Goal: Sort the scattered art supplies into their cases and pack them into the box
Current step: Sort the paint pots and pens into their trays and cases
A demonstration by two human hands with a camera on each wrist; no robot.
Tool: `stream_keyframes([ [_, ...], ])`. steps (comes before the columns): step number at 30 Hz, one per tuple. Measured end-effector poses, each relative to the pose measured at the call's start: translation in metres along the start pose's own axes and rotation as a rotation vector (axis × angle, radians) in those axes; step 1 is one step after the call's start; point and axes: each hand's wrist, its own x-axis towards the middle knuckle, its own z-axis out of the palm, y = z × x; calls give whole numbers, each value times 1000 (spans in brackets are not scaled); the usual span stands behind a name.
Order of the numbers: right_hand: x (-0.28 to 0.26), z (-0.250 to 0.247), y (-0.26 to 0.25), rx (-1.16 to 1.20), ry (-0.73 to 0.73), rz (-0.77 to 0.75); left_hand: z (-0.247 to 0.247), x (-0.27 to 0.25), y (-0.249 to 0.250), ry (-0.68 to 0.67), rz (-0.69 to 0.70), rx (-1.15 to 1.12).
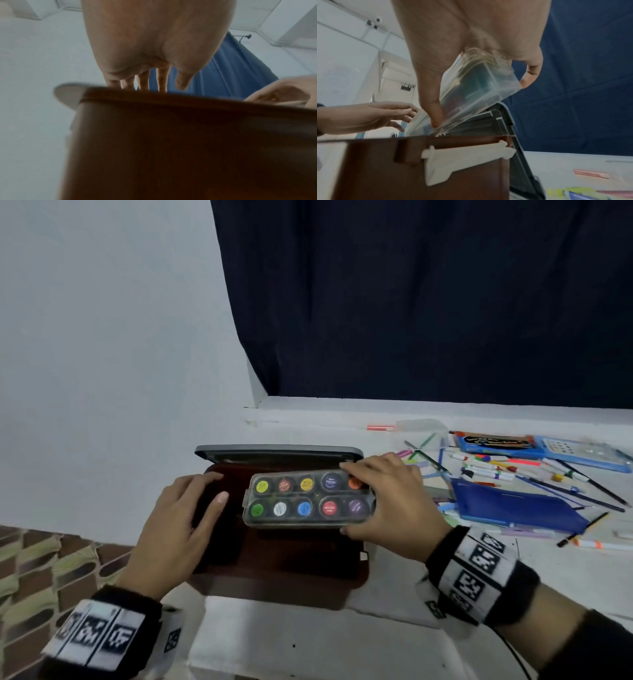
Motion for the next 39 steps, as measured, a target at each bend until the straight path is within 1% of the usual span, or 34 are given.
stream_keyframes([
  [3, 18, 12, -6, -77, -57, -41, 8, 3, -14, -103, 7, 28],
  [6, 29, 20, -9, -127, -119, -69, 14, -1, -19, -149, -12, 2],
  [10, 39, 30, -12, -225, -182, -78, 14, 0, -18, -161, -68, -10],
  [17, 54, 46, -18, -313, -302, -92, 16, -2, -15, -181, -73, 51],
  [19, 55, 54, -23, -364, -353, -108, 15, -1, -15, -182, -65, 57],
  [23, 53, 71, -27, -396, -516, -140, 14, 1, -15, -188, -51, 75],
  [26, 54, 76, -24, -391, -558, -148, 13, 1, -16, -207, -38, 92],
  [29, 54, 80, -23, -386, -517, -123, 13, 2, -16, -214, -28, 100],
  [32, 52, 79, -23, -293, -422, -137, 13, 1, -15, -232, -19, 126],
  [34, 49, 75, -23, -138, -307, -121, 13, 0, -13, -253, -6, 139],
  [36, 45, 71, -22, 33, -155, -82, 11, 2, -9, -274, 8, 129],
  [39, 32, 63, -13, 98, 41, -101, 6, 2, -1, -296, 32, 92],
])
